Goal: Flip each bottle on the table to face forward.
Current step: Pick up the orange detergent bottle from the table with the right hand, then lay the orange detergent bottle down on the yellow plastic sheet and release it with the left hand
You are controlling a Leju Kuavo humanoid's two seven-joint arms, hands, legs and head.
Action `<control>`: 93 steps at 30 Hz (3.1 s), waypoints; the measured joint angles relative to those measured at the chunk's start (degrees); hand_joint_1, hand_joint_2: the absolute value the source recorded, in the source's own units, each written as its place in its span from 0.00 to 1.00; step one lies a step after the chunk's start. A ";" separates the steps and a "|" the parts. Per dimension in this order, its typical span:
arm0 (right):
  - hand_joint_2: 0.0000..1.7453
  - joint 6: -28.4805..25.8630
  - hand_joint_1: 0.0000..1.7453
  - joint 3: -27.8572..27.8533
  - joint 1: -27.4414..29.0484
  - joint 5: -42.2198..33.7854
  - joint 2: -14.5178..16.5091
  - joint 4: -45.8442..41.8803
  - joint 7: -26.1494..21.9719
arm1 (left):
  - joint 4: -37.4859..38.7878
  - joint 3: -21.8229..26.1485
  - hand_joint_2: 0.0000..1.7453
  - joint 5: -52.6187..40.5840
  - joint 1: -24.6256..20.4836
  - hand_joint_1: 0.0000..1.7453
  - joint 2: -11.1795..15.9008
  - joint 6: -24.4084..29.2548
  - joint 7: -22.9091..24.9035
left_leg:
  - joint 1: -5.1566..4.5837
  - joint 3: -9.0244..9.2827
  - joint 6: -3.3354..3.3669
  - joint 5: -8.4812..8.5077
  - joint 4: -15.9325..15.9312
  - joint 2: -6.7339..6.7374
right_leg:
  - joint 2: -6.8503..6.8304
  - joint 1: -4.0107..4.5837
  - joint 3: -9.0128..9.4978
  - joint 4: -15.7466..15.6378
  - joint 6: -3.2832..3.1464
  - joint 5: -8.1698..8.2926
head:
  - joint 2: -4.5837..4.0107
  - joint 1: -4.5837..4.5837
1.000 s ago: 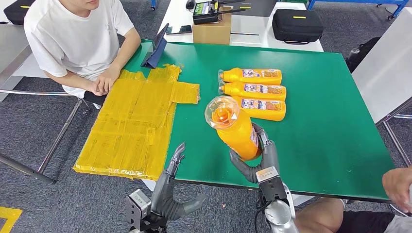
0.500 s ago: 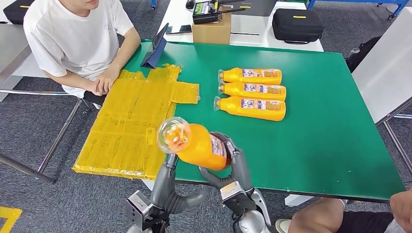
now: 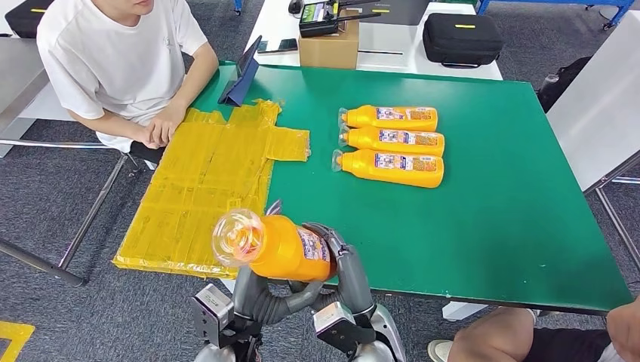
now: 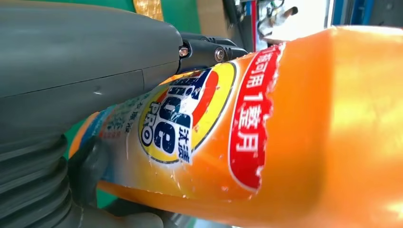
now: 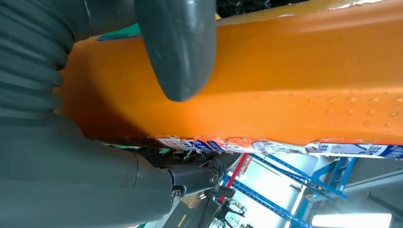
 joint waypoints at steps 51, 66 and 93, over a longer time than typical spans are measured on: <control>0.00 -22.29 0.00 -0.87 9.73 -0.05 -2.95 -21.68 -7.92 | -1.09 7.67 1.00 -18.82 -0.32 1.00 -0.06 8.26 7.65 | 0.00 -0.01 0.00 0.00 0.00 0.01 | 0.00 0.00 -0.03 -0.01 0.00 0.00 | 0.00 0.01; 0.00 -22.32 0.00 -4.23 10.51 -5.45 -3.17 -23.50 -7.91 | 5.45 8.07 1.00 -40.11 -5.53 1.00 -1.36 9.26 13.65 | -0.01 -0.02 0.00 0.00 0.00 0.01 | 0.00 -0.01 -0.04 -0.01 0.00 0.00 | -0.01 0.01; 0.00 -11.72 0.00 -10.19 10.65 -12.21 -2.97 -18.42 -7.91 | 41.54 11.11 1.00 -66.19 -29.77 0.98 -3.03 6.27 26.94 | -0.01 -0.10 0.05 0.08 0.01 -0.02 | -0.03 -0.01 -0.05 0.02 0.02 0.03 | 0.00 0.01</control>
